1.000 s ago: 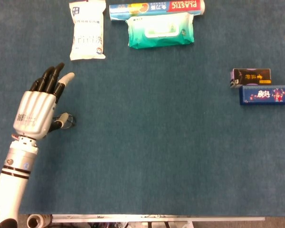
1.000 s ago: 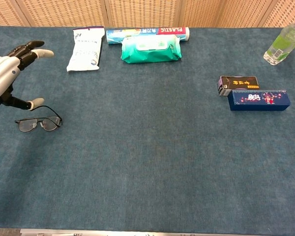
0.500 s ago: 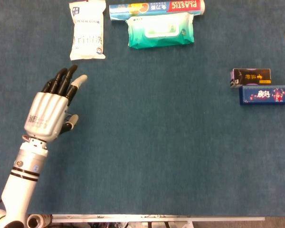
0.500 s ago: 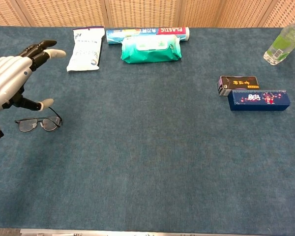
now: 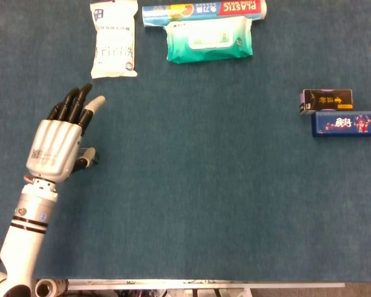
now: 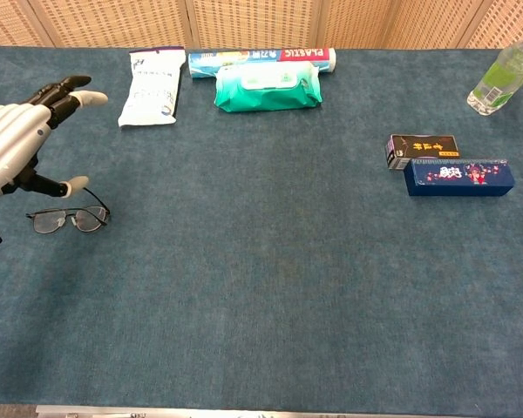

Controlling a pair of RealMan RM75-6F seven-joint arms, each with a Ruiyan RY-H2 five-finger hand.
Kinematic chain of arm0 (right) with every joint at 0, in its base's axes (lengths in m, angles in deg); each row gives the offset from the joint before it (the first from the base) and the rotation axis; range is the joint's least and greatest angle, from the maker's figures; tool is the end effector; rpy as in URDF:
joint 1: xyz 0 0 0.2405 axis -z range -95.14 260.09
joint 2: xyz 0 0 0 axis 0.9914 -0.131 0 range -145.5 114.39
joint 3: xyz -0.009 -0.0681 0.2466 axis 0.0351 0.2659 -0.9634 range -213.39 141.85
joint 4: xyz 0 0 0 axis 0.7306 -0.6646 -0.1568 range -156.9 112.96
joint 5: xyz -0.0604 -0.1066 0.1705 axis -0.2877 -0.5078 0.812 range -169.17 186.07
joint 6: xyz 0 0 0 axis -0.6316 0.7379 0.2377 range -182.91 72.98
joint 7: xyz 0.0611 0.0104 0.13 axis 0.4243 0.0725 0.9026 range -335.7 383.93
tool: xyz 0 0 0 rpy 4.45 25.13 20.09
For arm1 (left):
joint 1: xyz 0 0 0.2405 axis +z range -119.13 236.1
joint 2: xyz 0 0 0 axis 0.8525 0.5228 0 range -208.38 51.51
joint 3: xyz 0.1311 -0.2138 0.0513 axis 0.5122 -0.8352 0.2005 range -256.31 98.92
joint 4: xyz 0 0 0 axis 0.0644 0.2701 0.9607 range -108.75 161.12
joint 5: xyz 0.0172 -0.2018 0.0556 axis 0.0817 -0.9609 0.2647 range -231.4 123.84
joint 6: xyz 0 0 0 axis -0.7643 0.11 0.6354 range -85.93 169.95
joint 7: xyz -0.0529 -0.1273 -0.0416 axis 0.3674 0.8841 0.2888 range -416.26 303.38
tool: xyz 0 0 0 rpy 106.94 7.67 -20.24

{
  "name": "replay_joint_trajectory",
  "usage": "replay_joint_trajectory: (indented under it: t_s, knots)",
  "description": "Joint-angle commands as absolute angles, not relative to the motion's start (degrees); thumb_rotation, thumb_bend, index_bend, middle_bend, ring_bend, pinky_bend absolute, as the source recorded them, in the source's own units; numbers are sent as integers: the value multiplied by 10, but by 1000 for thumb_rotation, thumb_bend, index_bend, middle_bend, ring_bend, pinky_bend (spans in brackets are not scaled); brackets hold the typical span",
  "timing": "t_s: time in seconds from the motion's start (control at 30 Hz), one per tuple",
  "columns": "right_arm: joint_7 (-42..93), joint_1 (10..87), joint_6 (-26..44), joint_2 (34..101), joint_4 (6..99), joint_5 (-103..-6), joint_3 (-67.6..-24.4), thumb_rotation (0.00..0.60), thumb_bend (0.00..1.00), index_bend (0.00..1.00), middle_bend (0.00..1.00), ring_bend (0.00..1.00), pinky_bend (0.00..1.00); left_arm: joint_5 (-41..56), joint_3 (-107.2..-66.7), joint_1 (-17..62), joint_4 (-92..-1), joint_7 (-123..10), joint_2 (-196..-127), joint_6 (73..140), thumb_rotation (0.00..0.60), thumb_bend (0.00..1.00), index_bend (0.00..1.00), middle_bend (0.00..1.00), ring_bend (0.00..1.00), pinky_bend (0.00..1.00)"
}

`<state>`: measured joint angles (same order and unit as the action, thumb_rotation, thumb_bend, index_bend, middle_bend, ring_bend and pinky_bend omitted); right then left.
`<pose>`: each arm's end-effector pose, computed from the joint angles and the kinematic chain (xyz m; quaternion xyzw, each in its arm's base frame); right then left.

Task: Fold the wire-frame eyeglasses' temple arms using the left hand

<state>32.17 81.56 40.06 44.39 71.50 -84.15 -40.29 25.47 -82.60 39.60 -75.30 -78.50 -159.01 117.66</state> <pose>-0.2956 -0.1631 0.1995 0.5629 -0.3469 0.4765 0.5795 -0.2040 0.2320 0.0457 -0.6637 -0.3929 -0.4098 0.4871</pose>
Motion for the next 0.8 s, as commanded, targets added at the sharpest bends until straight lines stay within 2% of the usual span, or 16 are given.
replay_joint_trajectory:
  t_s: [0.03,0.8]
  knots:
    - [321,816,401,444,715,-841,-403,600,360,523,435,262,385,252,-826,399,-749,-781,-1588,1180,600,228,120,0,13,185]
    - [319,815,398,446,714,-842,-402,600,360,523,435,263,385,221,-824,427,-686,-732,-1586,1187,600,228,120,0,13,185]
